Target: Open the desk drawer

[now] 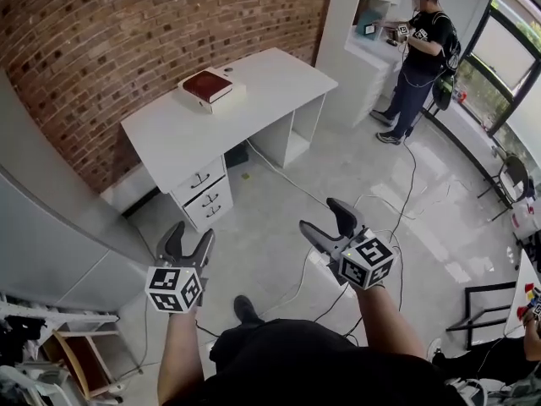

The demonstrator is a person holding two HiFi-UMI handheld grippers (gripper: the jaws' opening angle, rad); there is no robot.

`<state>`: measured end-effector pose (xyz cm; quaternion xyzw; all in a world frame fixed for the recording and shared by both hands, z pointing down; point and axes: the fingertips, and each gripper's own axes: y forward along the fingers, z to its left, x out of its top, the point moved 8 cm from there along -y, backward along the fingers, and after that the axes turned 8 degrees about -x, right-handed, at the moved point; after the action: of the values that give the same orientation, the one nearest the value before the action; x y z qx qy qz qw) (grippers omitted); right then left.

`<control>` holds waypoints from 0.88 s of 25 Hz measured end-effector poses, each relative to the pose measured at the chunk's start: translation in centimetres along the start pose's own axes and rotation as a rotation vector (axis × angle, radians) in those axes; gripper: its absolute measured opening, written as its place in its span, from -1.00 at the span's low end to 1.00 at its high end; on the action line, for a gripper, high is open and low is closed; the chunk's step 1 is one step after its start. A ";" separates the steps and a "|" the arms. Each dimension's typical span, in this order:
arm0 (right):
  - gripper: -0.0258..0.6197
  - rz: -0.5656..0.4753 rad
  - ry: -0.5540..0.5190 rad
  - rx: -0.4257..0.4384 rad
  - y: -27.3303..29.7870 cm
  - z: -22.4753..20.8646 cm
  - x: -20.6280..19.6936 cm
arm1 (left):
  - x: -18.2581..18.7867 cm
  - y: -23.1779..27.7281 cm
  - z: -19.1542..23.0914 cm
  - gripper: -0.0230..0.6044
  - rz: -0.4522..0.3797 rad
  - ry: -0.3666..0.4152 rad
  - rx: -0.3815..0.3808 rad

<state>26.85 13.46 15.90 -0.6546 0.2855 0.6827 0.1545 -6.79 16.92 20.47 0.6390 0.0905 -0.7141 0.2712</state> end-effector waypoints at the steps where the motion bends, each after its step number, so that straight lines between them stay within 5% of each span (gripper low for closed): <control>1: 0.07 0.004 -0.003 0.010 1.5 0.4 0.2 | 0.0 0.5 1.3 -0.01 0.005 -0.008 -0.003; 12: 0.07 0.078 0.025 0.068 12.5 4.7 -0.3 | -0.7 1.2 11.2 -0.01 0.060 -0.043 -0.040; 22: 0.07 0.145 -0.015 0.124 16.1 4.3 -0.4 | -1.5 2.0 12.8 -0.01 0.083 -0.087 -0.031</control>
<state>13.99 3.37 19.21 -0.6163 0.3726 0.6780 0.1469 -16.79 9.59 24.50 0.6063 0.0630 -0.7280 0.3139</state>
